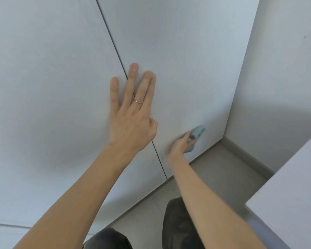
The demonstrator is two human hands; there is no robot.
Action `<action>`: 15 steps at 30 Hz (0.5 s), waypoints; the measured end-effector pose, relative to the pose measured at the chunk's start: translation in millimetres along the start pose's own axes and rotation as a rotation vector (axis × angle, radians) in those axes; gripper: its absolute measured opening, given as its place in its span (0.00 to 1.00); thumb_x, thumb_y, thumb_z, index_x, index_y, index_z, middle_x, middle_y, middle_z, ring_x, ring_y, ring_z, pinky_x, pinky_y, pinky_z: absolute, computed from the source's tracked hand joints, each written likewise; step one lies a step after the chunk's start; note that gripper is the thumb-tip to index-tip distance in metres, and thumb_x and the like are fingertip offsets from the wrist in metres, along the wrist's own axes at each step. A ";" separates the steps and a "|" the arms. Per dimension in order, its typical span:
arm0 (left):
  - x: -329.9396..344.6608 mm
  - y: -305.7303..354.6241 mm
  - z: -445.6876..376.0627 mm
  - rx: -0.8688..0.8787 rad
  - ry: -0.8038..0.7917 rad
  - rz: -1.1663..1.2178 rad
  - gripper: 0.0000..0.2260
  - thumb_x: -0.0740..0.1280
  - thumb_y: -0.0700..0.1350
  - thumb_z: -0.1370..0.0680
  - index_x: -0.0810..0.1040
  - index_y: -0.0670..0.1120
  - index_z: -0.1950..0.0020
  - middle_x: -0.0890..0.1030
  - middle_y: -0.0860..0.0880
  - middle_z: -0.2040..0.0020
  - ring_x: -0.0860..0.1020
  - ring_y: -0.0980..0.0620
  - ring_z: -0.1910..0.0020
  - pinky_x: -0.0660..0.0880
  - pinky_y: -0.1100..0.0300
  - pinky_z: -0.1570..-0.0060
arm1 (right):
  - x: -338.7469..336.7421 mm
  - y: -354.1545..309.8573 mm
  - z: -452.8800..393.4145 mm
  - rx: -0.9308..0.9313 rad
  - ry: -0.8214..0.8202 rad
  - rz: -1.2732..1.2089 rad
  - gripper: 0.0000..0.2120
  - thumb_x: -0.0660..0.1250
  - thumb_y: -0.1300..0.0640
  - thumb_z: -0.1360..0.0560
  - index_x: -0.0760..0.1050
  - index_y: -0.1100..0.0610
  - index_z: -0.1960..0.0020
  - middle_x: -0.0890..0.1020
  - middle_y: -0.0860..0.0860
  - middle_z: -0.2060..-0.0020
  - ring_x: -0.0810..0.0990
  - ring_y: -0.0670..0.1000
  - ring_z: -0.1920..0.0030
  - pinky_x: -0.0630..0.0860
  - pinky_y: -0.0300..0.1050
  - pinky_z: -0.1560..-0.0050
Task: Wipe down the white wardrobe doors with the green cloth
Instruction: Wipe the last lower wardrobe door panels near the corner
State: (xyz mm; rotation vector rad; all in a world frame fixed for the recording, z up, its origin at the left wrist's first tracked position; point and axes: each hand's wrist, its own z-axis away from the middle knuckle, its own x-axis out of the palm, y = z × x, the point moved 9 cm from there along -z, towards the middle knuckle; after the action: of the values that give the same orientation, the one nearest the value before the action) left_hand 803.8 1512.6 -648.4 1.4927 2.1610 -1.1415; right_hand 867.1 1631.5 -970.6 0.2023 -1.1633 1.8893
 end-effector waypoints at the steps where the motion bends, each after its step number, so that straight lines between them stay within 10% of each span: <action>1: 2.4 4.2 1.4 -0.017 -0.005 0.015 0.43 0.66 0.42 0.30 0.55 0.40 0.15 0.55 0.47 0.14 0.50 0.38 0.15 0.34 0.38 0.20 | -3.9 19.0 10.4 0.060 -0.039 0.018 0.38 0.64 0.37 0.20 0.51 0.46 0.17 0.62 0.48 0.21 0.66 0.50 0.25 0.62 0.52 0.22; 4: 13.4 18.5 9.7 -0.039 -0.028 0.029 0.43 0.66 0.42 0.30 0.56 0.39 0.15 0.57 0.45 0.15 0.49 0.37 0.16 0.33 0.37 0.21 | -9.5 47.0 43.8 0.198 -0.146 0.110 0.46 0.61 0.25 0.27 0.43 0.36 0.18 0.54 0.42 0.19 0.58 0.48 0.21 0.57 0.54 0.20; 8: 36.7 36.8 26.9 0.023 -0.078 0.042 0.41 0.65 0.41 0.29 0.57 0.38 0.16 0.57 0.42 0.15 0.48 0.38 0.16 0.35 0.39 0.20 | -7.2 20.8 8.2 0.079 -0.096 0.086 0.35 0.59 0.40 0.16 0.43 0.41 0.17 0.52 0.46 0.18 0.59 0.51 0.21 0.58 0.51 0.21; 15: 64.2 51.3 53.3 0.225 -0.117 -0.033 0.39 0.63 0.41 0.26 0.57 0.39 0.16 0.57 0.45 0.15 0.51 0.43 0.15 0.36 0.38 0.19 | -1.0 -35.6 -64.7 -0.045 -0.065 0.059 0.38 0.59 0.36 0.20 0.45 0.42 0.17 0.52 0.42 0.18 0.55 0.48 0.19 0.53 0.54 0.19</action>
State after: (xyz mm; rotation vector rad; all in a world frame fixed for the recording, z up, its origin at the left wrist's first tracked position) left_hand 810.7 1524.0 -745.4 1.4409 2.0421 -1.4863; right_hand 913.0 1687.9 -983.8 0.2077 -1.2671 1.9179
